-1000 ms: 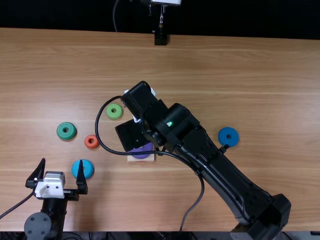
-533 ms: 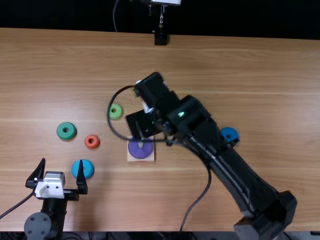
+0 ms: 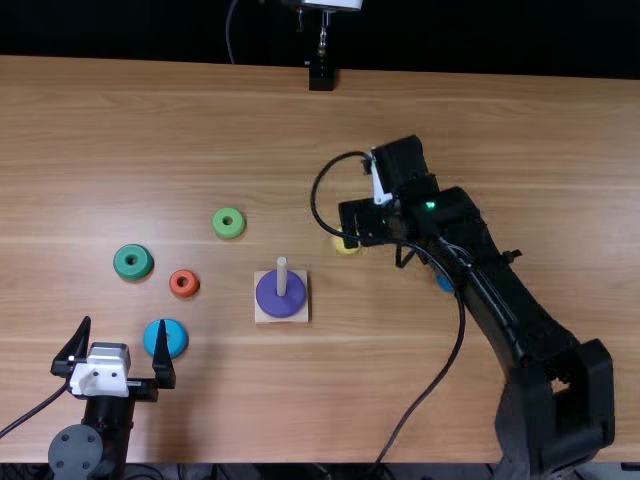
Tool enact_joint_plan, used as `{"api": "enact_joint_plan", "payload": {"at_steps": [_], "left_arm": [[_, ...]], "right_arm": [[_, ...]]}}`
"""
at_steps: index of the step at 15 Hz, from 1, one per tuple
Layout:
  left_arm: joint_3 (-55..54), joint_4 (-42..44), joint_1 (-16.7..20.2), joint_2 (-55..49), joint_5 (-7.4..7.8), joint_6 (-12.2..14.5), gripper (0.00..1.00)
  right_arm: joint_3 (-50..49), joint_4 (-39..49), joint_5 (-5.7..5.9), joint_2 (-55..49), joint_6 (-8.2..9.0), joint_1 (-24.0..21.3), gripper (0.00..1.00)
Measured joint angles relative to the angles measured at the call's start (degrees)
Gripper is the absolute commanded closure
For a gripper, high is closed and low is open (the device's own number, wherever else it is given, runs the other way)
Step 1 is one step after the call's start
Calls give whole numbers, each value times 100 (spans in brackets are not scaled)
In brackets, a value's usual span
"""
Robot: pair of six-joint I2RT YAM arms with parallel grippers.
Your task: Build the Hanoi tower: stack the rings onto the peg from bottom to top in this color order: purple, dark blue, light blue, dark green, light green, yellow, orange.
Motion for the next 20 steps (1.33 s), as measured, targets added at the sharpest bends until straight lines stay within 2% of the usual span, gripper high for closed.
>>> {"api": "enact_joint_plan", "payload": {"at_steps": [2, 5, 8, 11, 16, 20], "left_arm": [[0, 0, 0, 0, 0, -4, 0], [0, 0, 0, 0, -2, -2, 0], [0, 0, 0, 0, -4, -2, 0], [0, 0, 0, 0, 0, -4, 0], [0, 0, 0, 0, 0, -4, 0], [0, 2, 0, 0, -2, -4, 0]], "right_arm": [[-999, 1029, 0, -170, -42, -584, 0], [-1502, 1344, 9, -671, -79, -1137, 0], [-1652, 1261, 7, -734, -120, -1224, 0], [-1788, 699, -4, -734, -278, -1266, 0], [-1823, 684, -13, -734, -356, -1657, 0], [-1969, 682, -28, -734, -448, -1703, 0]]}}
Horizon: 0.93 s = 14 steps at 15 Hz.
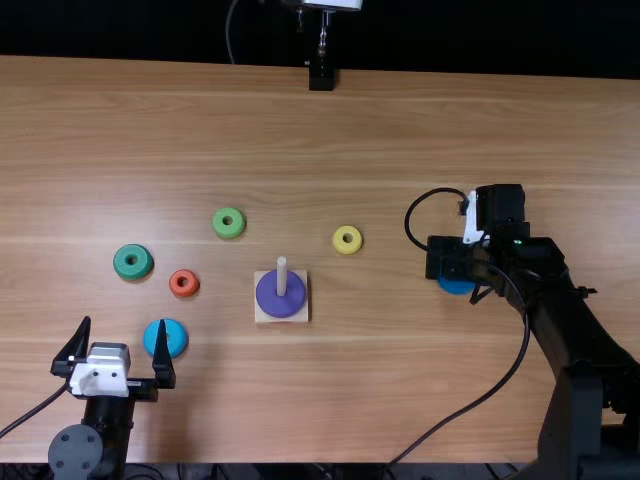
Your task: Build the Hanoi tower: stack the rings onto the peg from bottom to top in this color order: purple, dark blue, light blue, dark green, light green, yellow, orange.
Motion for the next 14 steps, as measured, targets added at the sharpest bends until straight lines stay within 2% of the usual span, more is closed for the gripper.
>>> {"api": "enact_joint_plan", "payload": {"at_steps": [14], "left_arm": [[0, -2, -2, 0, 0, 2, 0]], "right_arm": [[-39, -90, -13, 0, -13, -48, 0]]}}
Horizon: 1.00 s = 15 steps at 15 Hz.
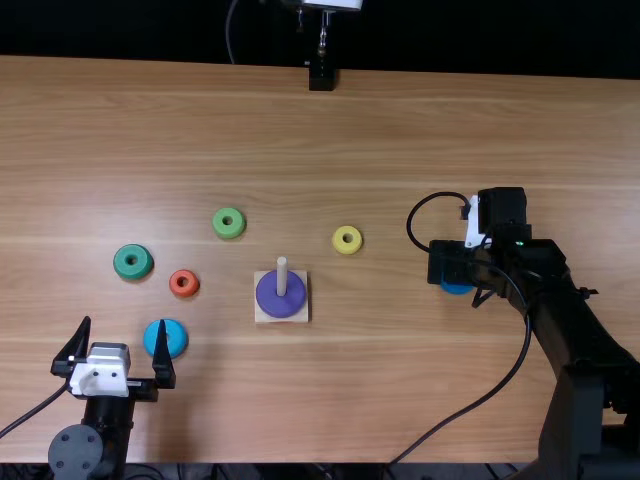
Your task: Build the Hanoi tower: stack the rings onto the peg from bottom to top in this color order: purple, dark blue, light blue, dark green, light green, yellow, orange.
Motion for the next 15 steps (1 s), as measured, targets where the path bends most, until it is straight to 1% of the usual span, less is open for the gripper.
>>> {"api": "enact_joint_plan", "payload": {"at_steps": [12, 15], "left_arm": [[0, 0, 2, 0, 2, 0, 0], [0, 2, 2, 0, 0, 0, 0]], "right_arm": [[0, -44, 2, 9, -4, 2, 0], [-2, -94, 4, 197, -4, 2, 0]]}}
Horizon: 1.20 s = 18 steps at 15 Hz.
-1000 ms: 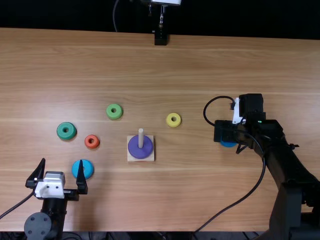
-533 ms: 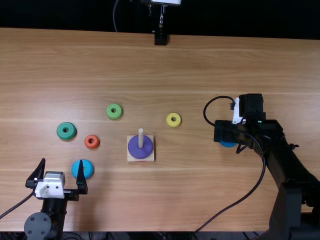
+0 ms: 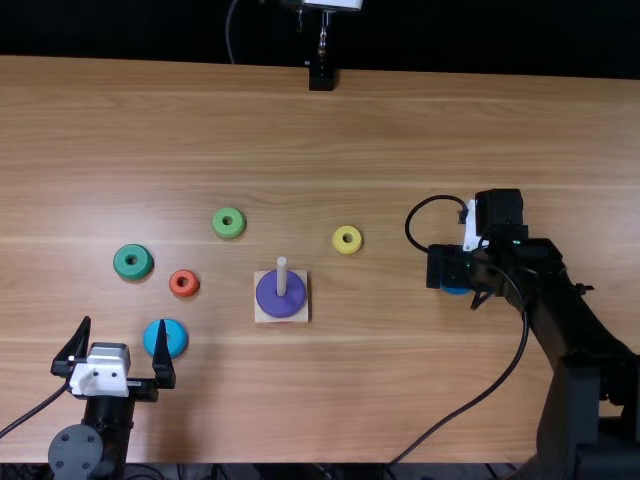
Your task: Build the Hanoi tower: stack the rings onto the peg from bottom to top in this color order: purple, dark blue, light blue, dark green, light green, yellow, orange.
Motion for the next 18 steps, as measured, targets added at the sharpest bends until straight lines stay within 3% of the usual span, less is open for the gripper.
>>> {"api": "enact_joint_plan", "payload": {"at_steps": [4, 5, 6, 8, 9, 14, 18], "left_arm": [[0, -4, 0, 0, 0, 0, 0], [0, 0, 0, 0, 0, 0, 0], [0, -2, -2, 0, 0, -4, 0], [0, -2, 0, 0, 2, -2, 0], [0, -2, 0, 0, -2, 0, 0], [0, -4, 0, 0, 0, -2, 0], [0, -2, -2, 0, 0, 0, 0]], "right_arm": [[2, -13, -2, 61, 2, 0, 0], [0, -11, -2, 61, 0, 0, 25], [2, -11, 2, 61, 2, 0, 58], [0, -7, 0, 61, 2, 0, 93], [2, -2, -2, 61, 7, -2, 100], [2, -35, -2, 61, 4, 0, 100], [317, -1200, -2, 61, 13, 0, 100]]}}
